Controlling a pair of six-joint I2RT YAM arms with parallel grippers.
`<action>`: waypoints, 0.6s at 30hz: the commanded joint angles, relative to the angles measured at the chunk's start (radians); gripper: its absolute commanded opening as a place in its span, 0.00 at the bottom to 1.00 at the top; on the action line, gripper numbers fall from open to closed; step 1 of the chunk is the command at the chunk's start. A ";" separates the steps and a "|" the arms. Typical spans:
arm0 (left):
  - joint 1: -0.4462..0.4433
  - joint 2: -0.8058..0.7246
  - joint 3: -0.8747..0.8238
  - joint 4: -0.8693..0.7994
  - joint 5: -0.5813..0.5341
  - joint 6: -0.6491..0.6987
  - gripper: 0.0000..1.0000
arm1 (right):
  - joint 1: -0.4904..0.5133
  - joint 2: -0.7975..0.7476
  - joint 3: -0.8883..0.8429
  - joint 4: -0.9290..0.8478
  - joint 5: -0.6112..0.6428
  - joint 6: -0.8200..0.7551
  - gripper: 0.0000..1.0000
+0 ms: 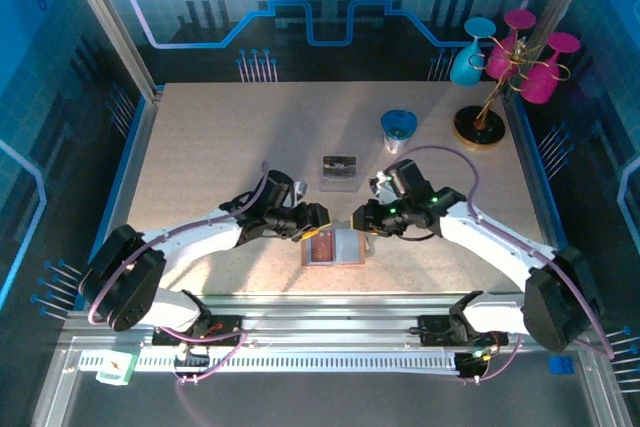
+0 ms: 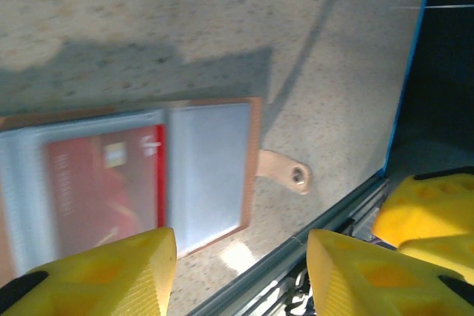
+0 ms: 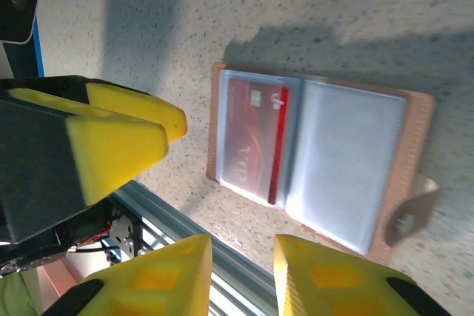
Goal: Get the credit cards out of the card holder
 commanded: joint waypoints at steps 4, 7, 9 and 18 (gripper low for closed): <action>0.027 -0.067 -0.078 -0.049 -0.019 0.004 0.43 | 0.085 0.138 0.089 0.063 0.018 0.035 0.28; 0.031 -0.062 -0.107 -0.016 -0.015 -0.013 0.38 | 0.105 0.190 0.104 0.084 0.011 0.040 0.28; 0.030 -0.046 -0.122 0.019 -0.003 -0.028 0.32 | 0.116 0.225 0.109 0.098 0.008 0.042 0.28; 0.031 0.062 -0.117 0.108 0.047 -0.046 0.15 | 0.135 0.327 0.075 0.190 -0.015 0.072 0.27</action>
